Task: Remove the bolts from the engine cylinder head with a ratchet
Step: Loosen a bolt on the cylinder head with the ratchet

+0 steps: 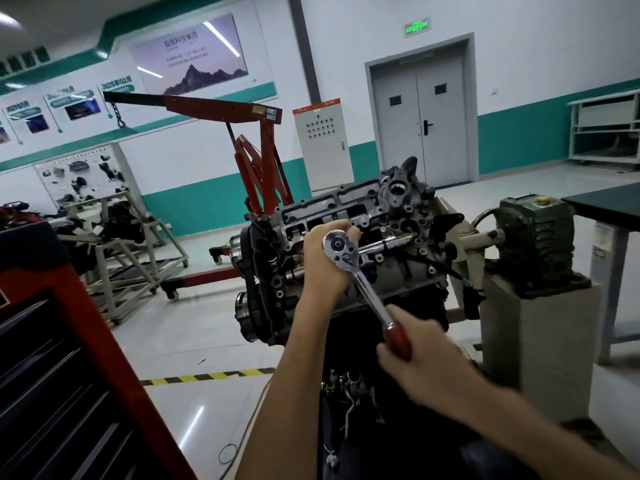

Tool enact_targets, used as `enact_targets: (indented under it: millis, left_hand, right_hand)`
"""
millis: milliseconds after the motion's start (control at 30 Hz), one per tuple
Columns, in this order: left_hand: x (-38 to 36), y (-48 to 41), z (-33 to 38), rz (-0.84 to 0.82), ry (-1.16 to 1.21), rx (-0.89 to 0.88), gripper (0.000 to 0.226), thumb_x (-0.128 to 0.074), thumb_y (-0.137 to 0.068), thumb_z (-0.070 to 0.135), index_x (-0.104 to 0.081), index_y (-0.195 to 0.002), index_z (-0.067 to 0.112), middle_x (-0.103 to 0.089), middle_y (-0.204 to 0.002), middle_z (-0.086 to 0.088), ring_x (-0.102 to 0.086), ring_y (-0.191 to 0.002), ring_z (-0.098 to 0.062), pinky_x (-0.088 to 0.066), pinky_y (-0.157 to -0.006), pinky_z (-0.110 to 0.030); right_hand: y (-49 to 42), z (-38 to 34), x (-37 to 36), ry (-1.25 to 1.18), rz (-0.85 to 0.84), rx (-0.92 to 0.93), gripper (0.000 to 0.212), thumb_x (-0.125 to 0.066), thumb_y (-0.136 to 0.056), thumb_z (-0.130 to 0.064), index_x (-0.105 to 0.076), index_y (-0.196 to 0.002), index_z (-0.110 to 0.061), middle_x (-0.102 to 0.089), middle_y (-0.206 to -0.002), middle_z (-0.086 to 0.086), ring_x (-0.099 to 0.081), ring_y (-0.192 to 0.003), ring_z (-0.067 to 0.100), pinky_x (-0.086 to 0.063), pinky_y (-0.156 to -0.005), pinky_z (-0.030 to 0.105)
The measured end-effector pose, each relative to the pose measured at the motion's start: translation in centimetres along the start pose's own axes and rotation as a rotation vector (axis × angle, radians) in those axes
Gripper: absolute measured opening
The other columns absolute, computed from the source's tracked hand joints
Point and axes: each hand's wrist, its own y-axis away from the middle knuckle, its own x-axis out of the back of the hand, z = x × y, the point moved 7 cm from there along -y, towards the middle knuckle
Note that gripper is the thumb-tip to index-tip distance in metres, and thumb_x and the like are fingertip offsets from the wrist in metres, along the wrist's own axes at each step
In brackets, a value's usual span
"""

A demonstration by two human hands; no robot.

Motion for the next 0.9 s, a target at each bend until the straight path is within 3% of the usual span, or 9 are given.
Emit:
enact_targets:
  millis: [67,133,233,333,400,467,567,767,900]
  left_hand:
    - [-0.5,-0.2,0.2,0.002,-0.024,-0.023,0.04,-0.057,-0.086,-0.004,-0.038,-0.051,-0.006,-0.029,-0.049,-0.003,-0.025,-0.048,-0.007,-0.024,-0.048,-0.028]
    - [-0.4,-0.1,-0.1,-0.009,-0.028,-0.031,0.04,-0.057,-0.088,-0.004,-0.039,-0.052,-0.005,-0.031,-0.049,0.0,-0.026,-0.046,-0.005,-0.023,-0.047,-0.023]
    - [0.8,0.0,-0.8,-0.077,0.014,0.015,0.034,-0.059,-0.09,-0.001,-0.052,-0.057,-0.004,-0.042,-0.049,0.007,-0.033,-0.047,-0.005,-0.027,-0.049,-0.02]
    - [1.1,0.0,-0.4,-0.212,0.016,0.02,0.038,-0.059,-0.086,-0.004,-0.048,-0.057,0.017,-0.046,-0.058,0.002,-0.04,-0.057,-0.01,-0.032,-0.055,-0.019]
    - [0.8,0.0,0.5,-0.25,-0.02,-0.021,0.024,-0.057,-0.08,0.005,-0.054,-0.057,0.003,-0.045,-0.058,-0.006,-0.039,-0.058,-0.01,-0.032,-0.055,-0.021]
    - [0.7,0.0,0.7,-0.201,-0.052,-0.047,0.025,-0.055,-0.077,0.012,-0.056,-0.058,-0.005,-0.046,-0.054,-0.009,-0.038,-0.056,-0.011,-0.034,-0.052,-0.025]
    - [1.0,0.4,0.0,-0.056,0.011,-0.012,0.032,-0.055,-0.082,0.005,-0.046,-0.052,0.008,-0.04,-0.046,-0.001,-0.036,-0.052,-0.013,-0.031,-0.05,-0.033]
    - [0.2,0.1,-0.1,0.047,-0.003,0.01,0.04,-0.055,-0.085,-0.008,-0.038,-0.049,-0.002,-0.028,-0.046,0.005,-0.025,-0.042,-0.005,-0.021,-0.045,-0.02]
    - [0.9,0.4,-0.9,0.016,0.045,0.051,0.045,-0.058,-0.087,-0.006,-0.046,-0.049,0.015,-0.037,-0.041,0.013,-0.034,-0.04,-0.001,-0.028,-0.046,-0.015]
  right_hand:
    - [1.0,-0.3,-2.8,-0.211,0.014,-0.058,0.026,-0.061,-0.081,-0.011,-0.04,-0.072,-0.023,-0.043,-0.046,-0.006,-0.039,-0.034,0.007,-0.032,-0.038,0.018]
    - [0.6,-0.6,-2.8,-0.184,-0.037,-0.035,0.026,-0.059,-0.081,-0.01,-0.04,-0.072,-0.025,-0.043,-0.047,-0.006,-0.04,-0.034,0.007,-0.033,-0.038,0.018]
    - [-1.4,-0.6,1.3,0.09,-0.199,0.067,0.028,-0.058,-0.079,-0.004,-0.045,-0.075,-0.029,-0.049,-0.054,-0.005,-0.043,-0.041,0.006,-0.039,-0.042,0.022]
    - [-4.9,-0.8,6.2,0.48,-0.386,0.183,0.028,-0.054,-0.084,-0.006,-0.051,-0.088,-0.033,-0.053,-0.059,-0.007,-0.054,-0.045,0.004,-0.046,-0.044,0.019]
    - [-7.5,-2.2,9.2,0.823,-0.276,0.344,0.019,-0.055,-0.084,-0.012,-0.054,-0.1,-0.022,-0.046,-0.054,-0.012,-0.05,-0.044,0.0,-0.043,-0.04,0.018]
    - [-8.3,-2.7,10.1,0.905,-0.19,0.398,0.019,-0.058,-0.082,-0.014,-0.053,-0.1,-0.019,-0.042,-0.053,-0.015,-0.044,-0.046,-0.004,-0.036,-0.041,0.013]
    - [-5.4,-0.2,7.2,0.661,-0.234,0.204,0.014,-0.055,-0.084,-0.01,-0.051,-0.094,-0.019,-0.053,-0.059,-0.008,-0.054,-0.048,0.002,-0.05,-0.046,0.02]
    - [0.9,0.3,-3.2,-0.141,0.016,-0.063,0.016,-0.06,-0.082,-0.012,-0.045,-0.085,-0.015,-0.044,-0.052,-0.002,-0.042,-0.038,0.008,-0.037,-0.04,0.019]
    - [0.0,-0.3,-2.0,-0.015,-0.05,-0.004,0.023,-0.058,-0.079,-0.007,-0.043,-0.08,-0.024,-0.045,-0.053,-0.004,-0.043,-0.04,0.008,-0.036,-0.042,0.019]
